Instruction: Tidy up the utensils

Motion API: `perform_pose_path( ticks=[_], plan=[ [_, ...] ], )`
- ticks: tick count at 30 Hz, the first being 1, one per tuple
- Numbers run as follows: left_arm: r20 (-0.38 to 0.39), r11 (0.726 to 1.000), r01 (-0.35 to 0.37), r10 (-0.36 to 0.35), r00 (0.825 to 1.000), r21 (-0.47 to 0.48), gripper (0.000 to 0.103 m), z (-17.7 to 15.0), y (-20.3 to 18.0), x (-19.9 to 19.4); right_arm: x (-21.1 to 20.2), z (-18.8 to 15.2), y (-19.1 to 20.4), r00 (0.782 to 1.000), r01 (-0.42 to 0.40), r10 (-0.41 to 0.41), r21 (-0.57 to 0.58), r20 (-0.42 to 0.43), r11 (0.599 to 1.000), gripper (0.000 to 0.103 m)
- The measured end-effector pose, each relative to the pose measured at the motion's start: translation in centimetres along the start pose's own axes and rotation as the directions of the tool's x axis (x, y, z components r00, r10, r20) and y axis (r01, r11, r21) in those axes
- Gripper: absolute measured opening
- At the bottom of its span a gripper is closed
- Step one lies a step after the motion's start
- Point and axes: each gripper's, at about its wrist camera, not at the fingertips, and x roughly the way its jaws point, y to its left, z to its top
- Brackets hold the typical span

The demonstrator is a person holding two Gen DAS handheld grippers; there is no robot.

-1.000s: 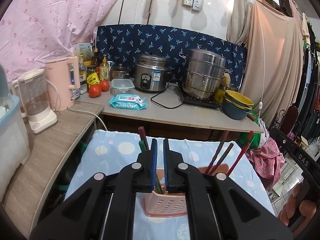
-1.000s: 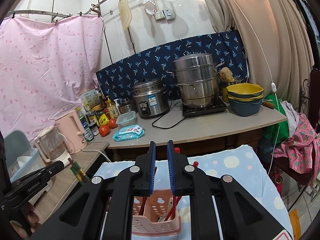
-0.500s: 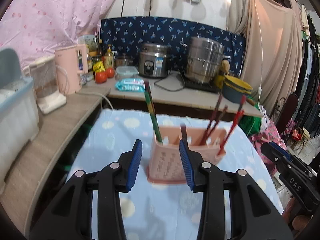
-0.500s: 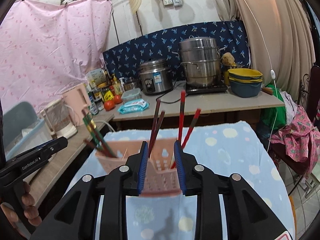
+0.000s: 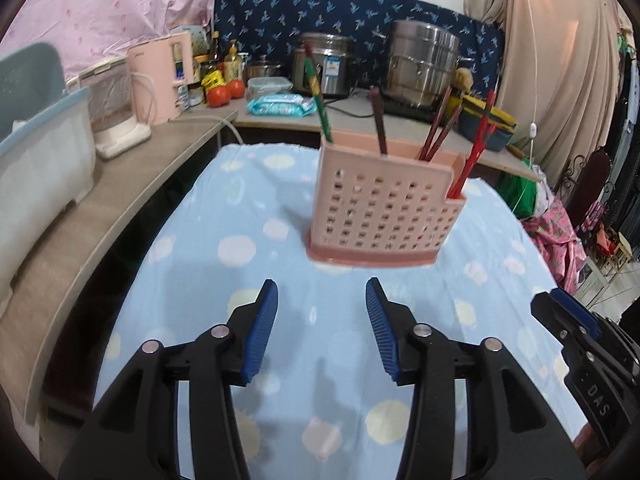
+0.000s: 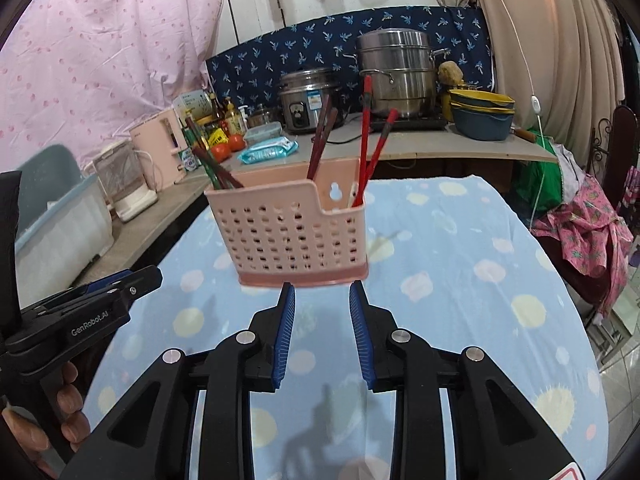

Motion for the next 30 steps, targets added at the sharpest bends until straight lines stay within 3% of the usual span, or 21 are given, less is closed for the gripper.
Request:
perform_pose_path(
  ticks=[2,4,6,15,30],
  plan=[
    [-0.008,1.000,-0.011,0.011,1.000,0.000,0.044,-0.7,0.0,-0.1,-0.1,-0.7,0.1,1.000,0.010,-0.010,0.005,-0.011,1.000,0.030],
    [-0.012,1.000,-0.022,0.022,1.000,0.003,0.054,-1.5,0.0,-0.3,-0.4,-1.6,0.2,1.000,0.016,-0.016,0.006,-0.019,1.000,0.035],
    [-0.012,1.000,-0.026,0.026,1.000,0.005,0.056,-2.0,0.0,-0.5,-0.6,-2.3,0.2,0.999,0.022,-0.022,0.004,-0.024,1.000,0.038],
    [-0.053,0.999,-0.028,0.028,0.998,0.019,0.060,-4.4,-0.6,-0.6,-0.8,-5.0,-0.3,0.997,0.029,-0.026,0.033,-0.073,0.999,0.039],
    [-0.066,0.999,-0.039,0.040,0.997,0.025,0.070,-5.8,-1.4,-0.4,-0.8,-6.2,-0.5,0.993,0.083,-0.080,0.042,-0.085,0.996,0.040]
  ],
)
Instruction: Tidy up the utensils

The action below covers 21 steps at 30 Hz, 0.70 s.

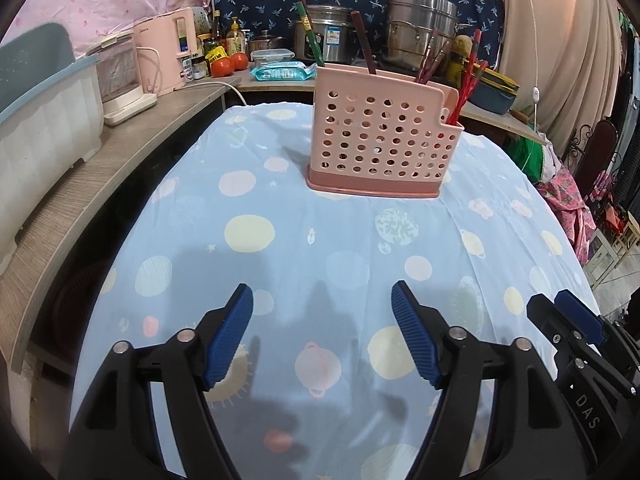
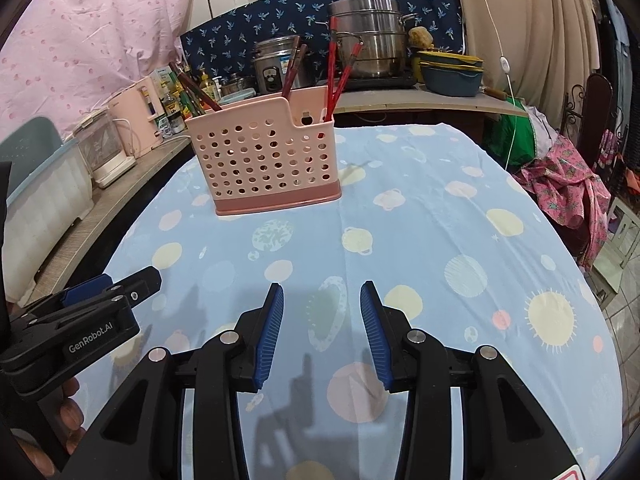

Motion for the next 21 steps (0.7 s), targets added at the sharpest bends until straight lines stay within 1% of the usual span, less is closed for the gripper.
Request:
perform_pose_path(
  ticks=[1,3,7,10,11,12,19,21],
  plan=[
    [0.002,1.000,-0.002,0.002,1.000,-0.004,0.071,0.0,0.1,0.1,0.0,0.0,0.0,1.000,0.007,-0.007,0.000,-0.002,1.000,0.040],
    [0.002,1.000,-0.008,0.008,1.000,-0.007,0.073,0.1,0.2,0.2,0.1,0.0,-0.1,1.000,0.018,-0.018,0.003,-0.004,1.000,0.046],
    [0.003,1.000,-0.017,0.017,1.000,-0.013,0.079,0.1,0.4,0.3,0.2,0.3,-0.1,0.999,0.048,-0.048,-0.007,0.002,0.999,0.048],
    [0.004,1.000,-0.021,0.021,1.000,-0.013,0.085,0.2,0.5,0.4,0.2,0.4,0.1,0.998,0.070,-0.069,-0.021,0.009,0.997,0.055],
    [0.005,1.000,-0.022,0.022,1.000,-0.013,0.086,0.2,0.5,0.4,0.2,0.4,0.0,0.997,0.073,-0.073,-0.021,0.010,0.997,0.059],
    [0.007,1.000,-0.022,0.022,1.000,-0.014,0.087,0.3,0.5,0.3,0.2,0.4,0.0,0.997,0.076,-0.075,-0.021,0.010,0.997,0.062],
    [0.018,0.999,-0.034,0.035,0.999,-0.017,0.093,1.0,0.7,-0.2,0.1,0.9,-0.1,0.997,0.081,-0.081,-0.022,0.012,0.996,0.071],
    [0.022,0.999,-0.038,0.038,0.999,-0.026,0.093,1.3,0.9,-0.4,-0.2,1.2,-0.1,0.998,0.062,-0.062,-0.007,0.017,0.998,0.078]
  ],
)
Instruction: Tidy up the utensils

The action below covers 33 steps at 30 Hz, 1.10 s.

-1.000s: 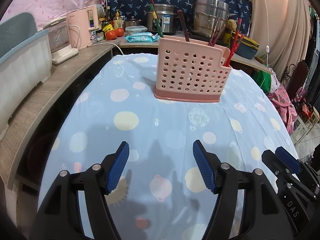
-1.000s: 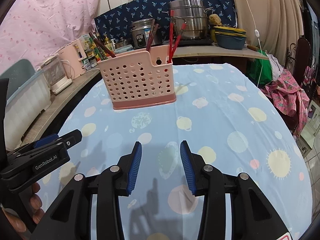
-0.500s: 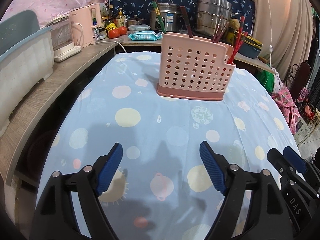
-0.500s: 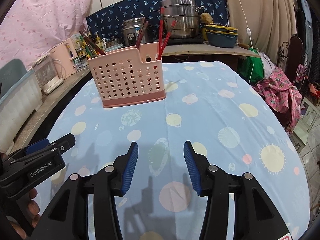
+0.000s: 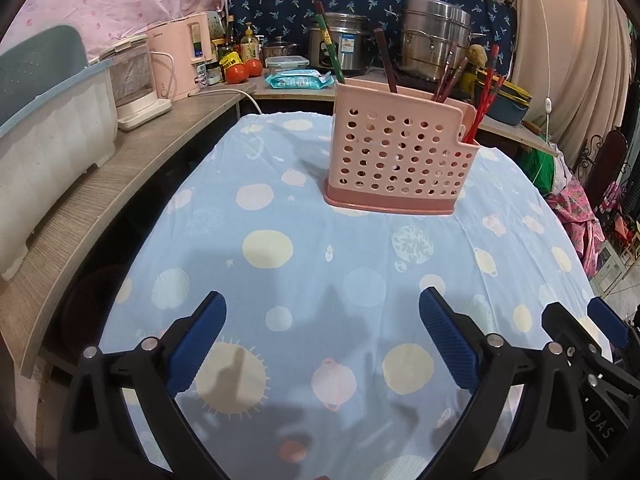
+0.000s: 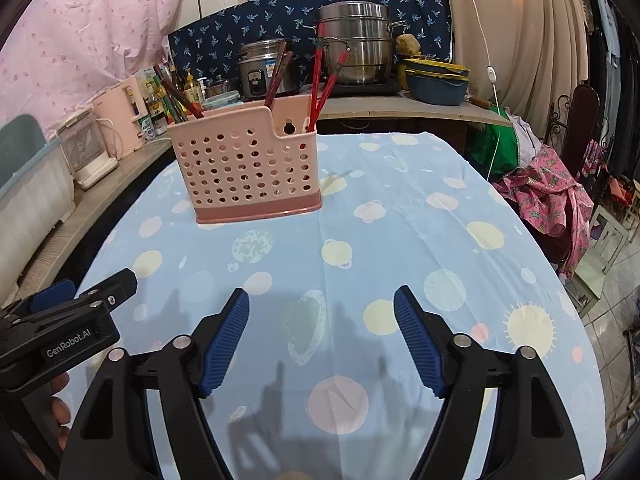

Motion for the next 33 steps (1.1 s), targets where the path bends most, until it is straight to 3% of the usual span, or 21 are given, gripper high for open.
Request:
perform_pose_path(
  ticks=[12,33],
  plan=[
    [0.003,0.999,-0.040,0.040,0.999,0.007,0.095,0.3,0.3,-0.1,-0.2,0.9,1.0,1.000,-0.023,0.023,-0.019,0.010,1.000,0.085],
    [-0.078,0.998,-0.044,0.047,0.996,0.047,0.095,1.9,0.1,-0.7,0.3,2.5,2.0,0.994,-0.020,0.014,-0.061,-0.105,0.998,0.085]
  ],
)
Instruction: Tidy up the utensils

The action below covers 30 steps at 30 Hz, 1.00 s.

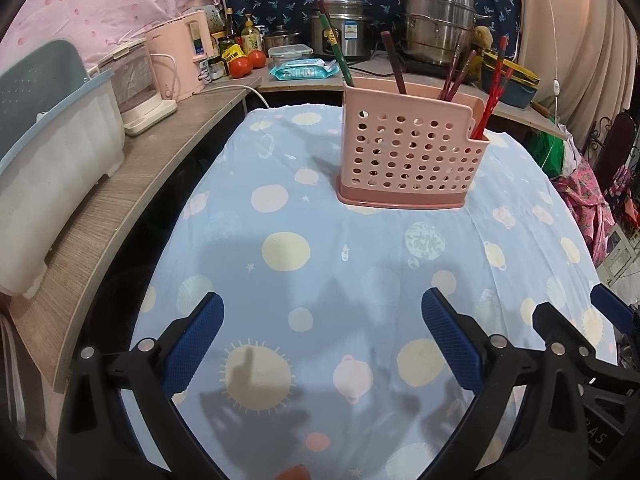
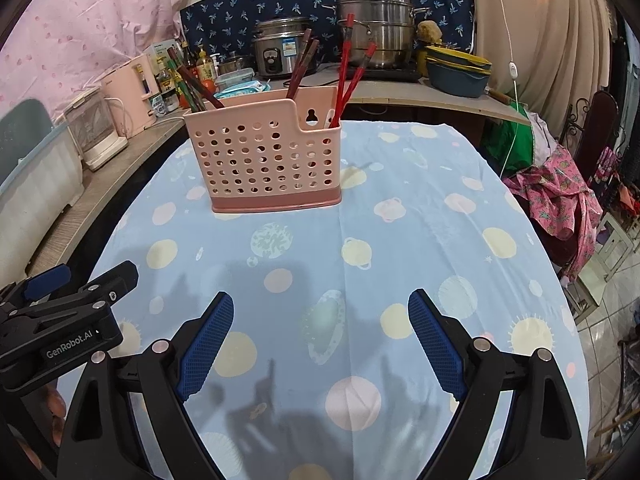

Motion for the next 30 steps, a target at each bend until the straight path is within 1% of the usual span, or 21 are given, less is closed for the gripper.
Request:
perform_pose_path(
  ticks=[5,9,20,30],
  plan=[
    [-0.029,1.000,0.009,-0.009,1.000,-0.007,0.095,0.6,-0.1,0.2,-0.1,0.6,0.2,1.000,-0.012,0.012,-0.006,-0.014,1.000,0.085],
    [-0.052,1.000,0.029,-0.030,0.998,-0.011,0.095,0.9,-0.2,0.5,0.0,1.0,0.2,1.000,-0.008,0.007,-0.009,-0.025,1.000,0.085],
    [-0.058,1.000,0.021,-0.021,0.998,-0.012,0.095,1.7,-0.1,0.6,0.3,2.2,0.2,0.999,0.000,0.000,-0.011,-0.033,1.000,0.085],
    [-0.059,1.000,0.007,-0.007,0.998,-0.004,0.095,2.1,0.0,0.7,0.3,2.6,0.3,1.000,-0.001,0.000,-0.013,-0.031,1.000,0.085]
  ],
)
